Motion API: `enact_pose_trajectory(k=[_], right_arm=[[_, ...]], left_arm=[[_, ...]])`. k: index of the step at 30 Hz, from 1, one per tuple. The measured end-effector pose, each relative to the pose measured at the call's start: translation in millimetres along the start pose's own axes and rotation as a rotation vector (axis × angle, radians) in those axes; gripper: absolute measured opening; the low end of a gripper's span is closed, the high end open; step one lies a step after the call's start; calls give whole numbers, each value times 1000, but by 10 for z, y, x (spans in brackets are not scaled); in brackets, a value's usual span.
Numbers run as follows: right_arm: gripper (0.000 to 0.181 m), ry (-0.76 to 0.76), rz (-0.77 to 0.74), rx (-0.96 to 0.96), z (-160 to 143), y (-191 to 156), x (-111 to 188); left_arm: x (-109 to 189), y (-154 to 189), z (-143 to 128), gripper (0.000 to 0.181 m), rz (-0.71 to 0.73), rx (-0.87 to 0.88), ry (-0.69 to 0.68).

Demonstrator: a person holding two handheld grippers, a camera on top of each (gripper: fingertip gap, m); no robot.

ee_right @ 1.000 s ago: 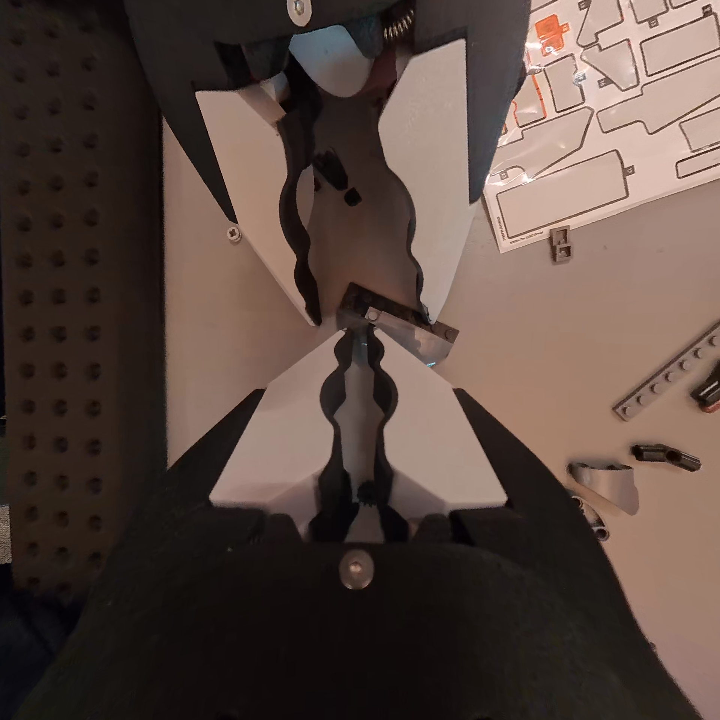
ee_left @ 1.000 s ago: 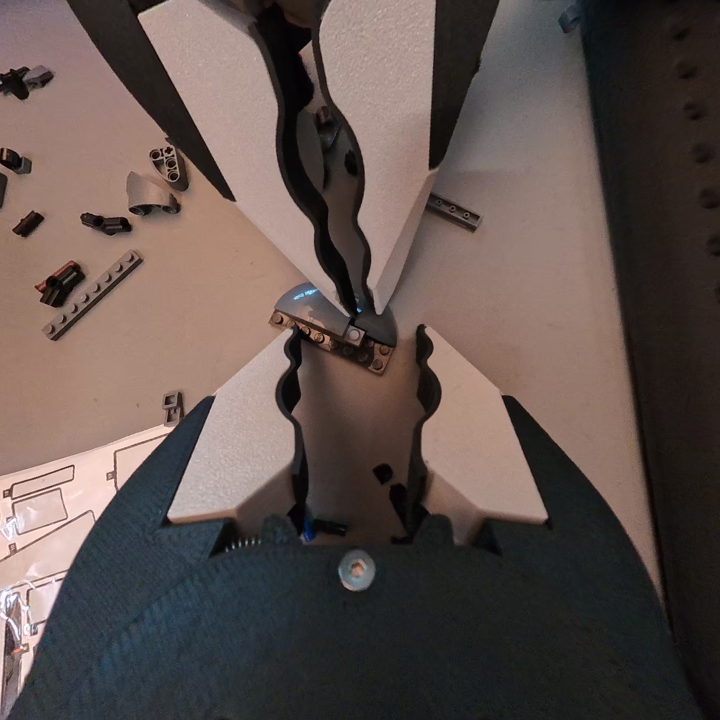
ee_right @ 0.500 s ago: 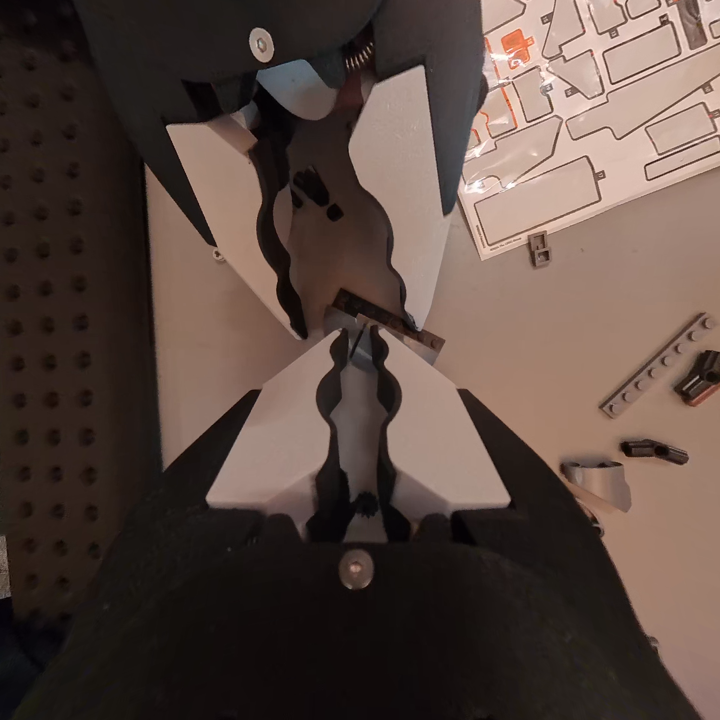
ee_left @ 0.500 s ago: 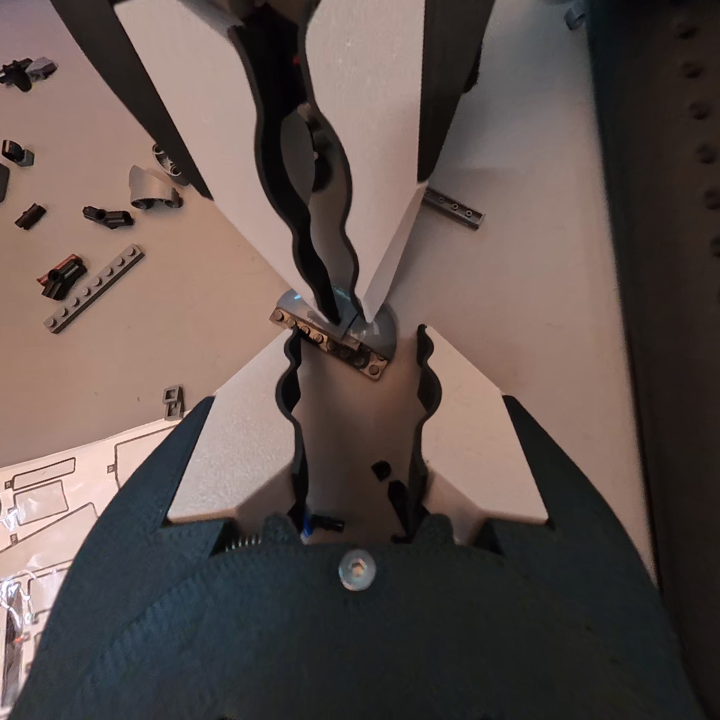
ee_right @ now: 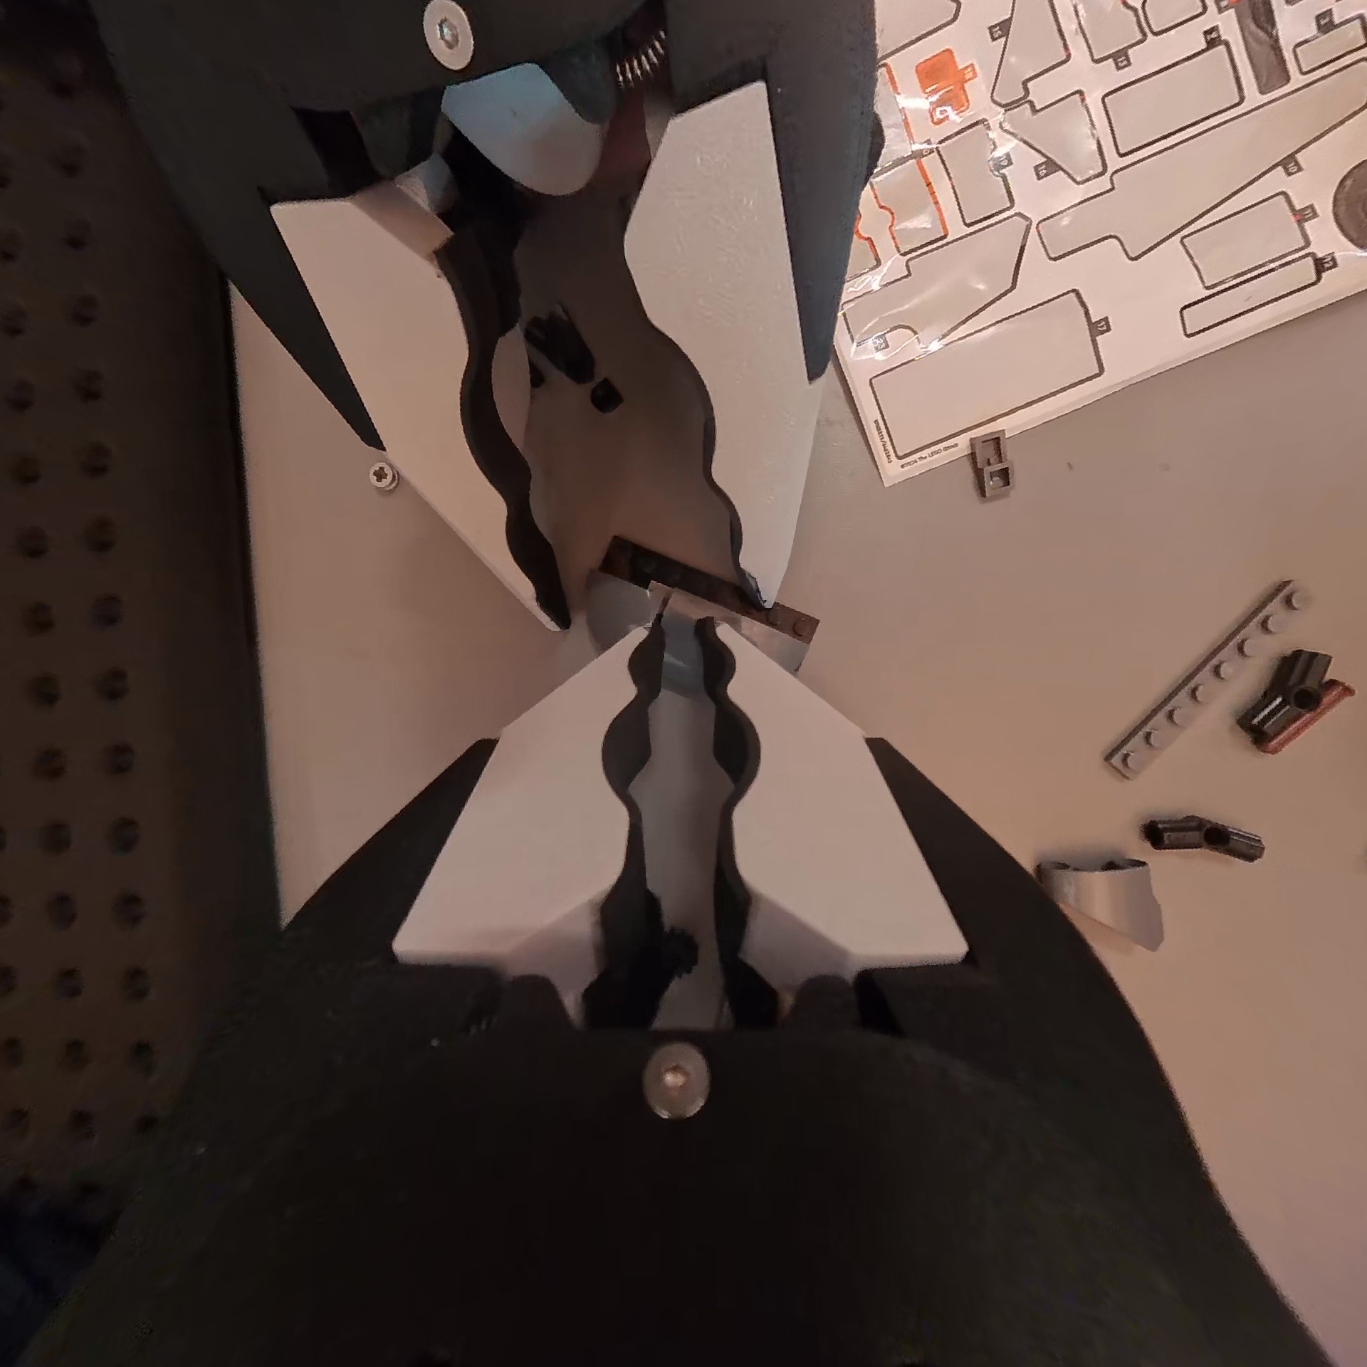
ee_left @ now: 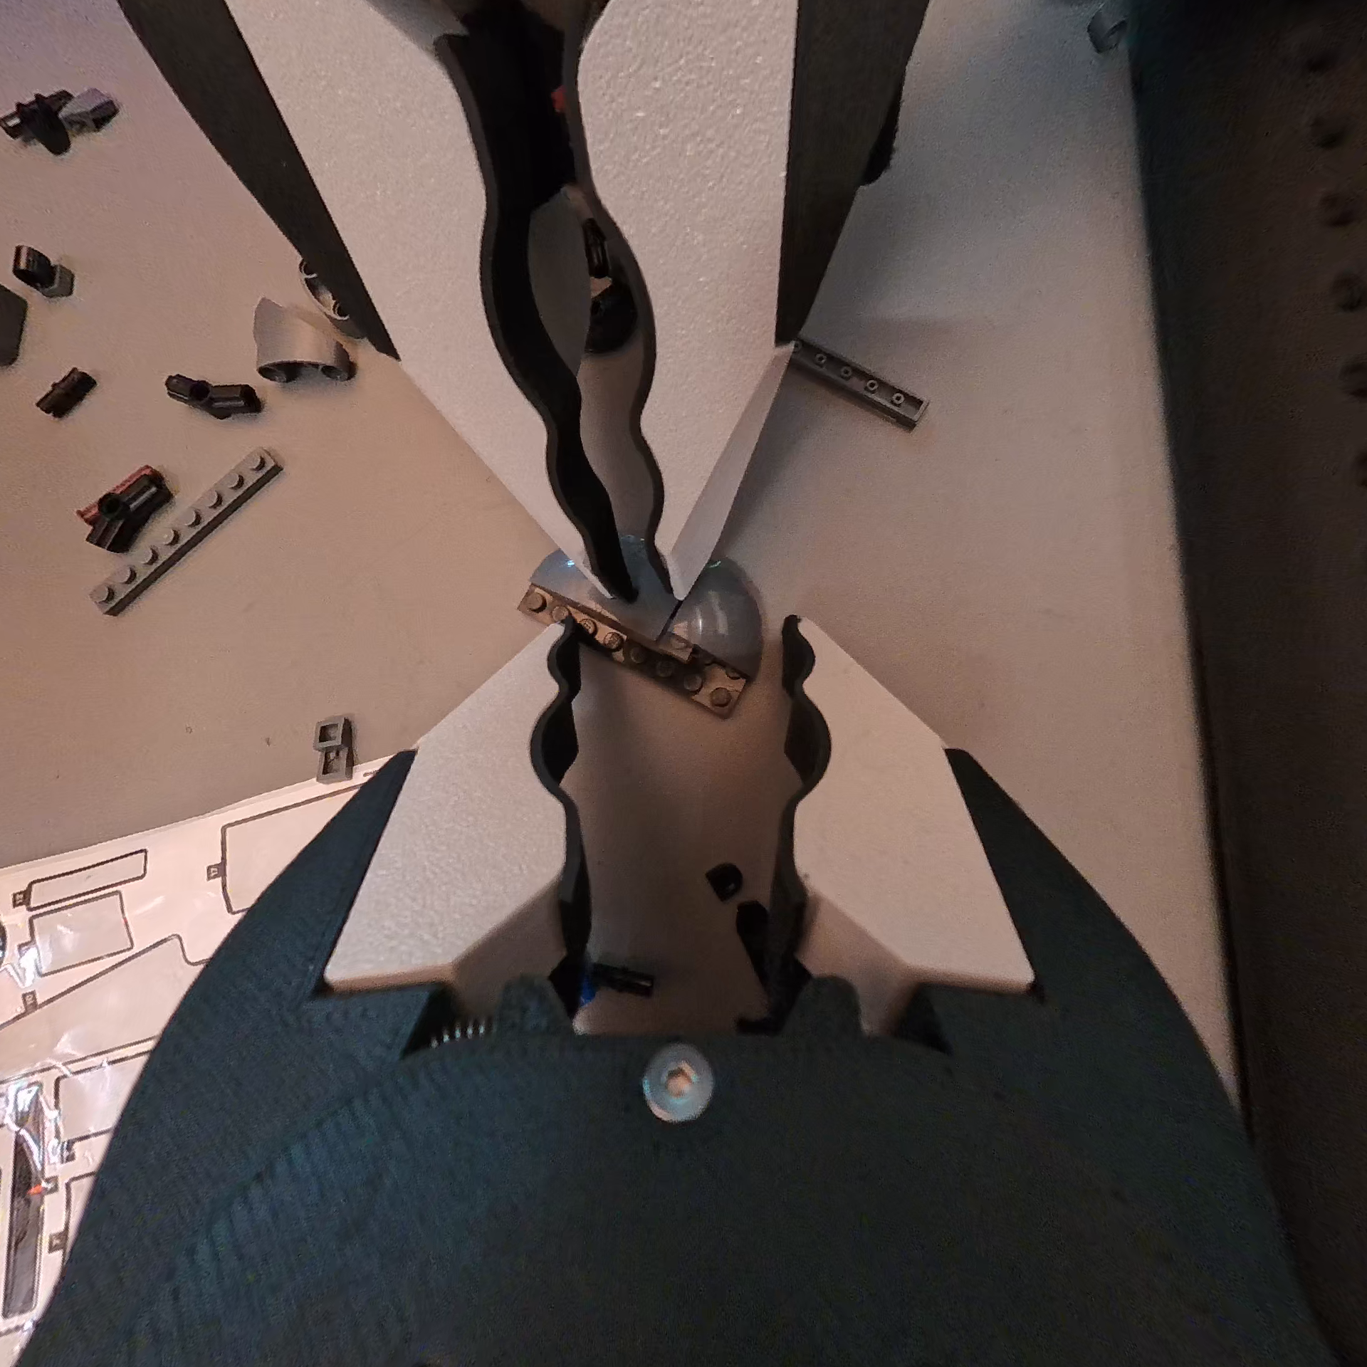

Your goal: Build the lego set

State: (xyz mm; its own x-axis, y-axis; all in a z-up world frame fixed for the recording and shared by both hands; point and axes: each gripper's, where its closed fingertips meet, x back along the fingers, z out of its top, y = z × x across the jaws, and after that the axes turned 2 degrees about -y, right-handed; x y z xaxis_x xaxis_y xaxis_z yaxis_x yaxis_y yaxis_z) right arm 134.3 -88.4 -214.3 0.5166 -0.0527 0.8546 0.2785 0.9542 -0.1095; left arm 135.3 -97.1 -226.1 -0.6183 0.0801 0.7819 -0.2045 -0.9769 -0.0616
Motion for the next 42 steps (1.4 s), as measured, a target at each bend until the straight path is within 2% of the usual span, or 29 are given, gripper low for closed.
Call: enact_pose_trajectory(k=[14, 25, 34, 40, 42], right_arm=[[21, -21, 20, 75, -38, -102, 4], [14, -28, -13, 84, -23, -65, -8], [27, 33, -80, 113, 44, 53, 55], [38, -8, -17, 164, -39, -86, -21], [34, -19, -22, 176, -67, -87, -10]], left_arm=[[5, 0, -1, 47, -5, 1, 11], [17, -12, -22, 46, 5, -2, 2], [42, -4, -52, 47, 19, -19, -25], [22, 97, -17, 45, -40, -69, 13], [9, 135, -1, 45, -50, -88, 17]])
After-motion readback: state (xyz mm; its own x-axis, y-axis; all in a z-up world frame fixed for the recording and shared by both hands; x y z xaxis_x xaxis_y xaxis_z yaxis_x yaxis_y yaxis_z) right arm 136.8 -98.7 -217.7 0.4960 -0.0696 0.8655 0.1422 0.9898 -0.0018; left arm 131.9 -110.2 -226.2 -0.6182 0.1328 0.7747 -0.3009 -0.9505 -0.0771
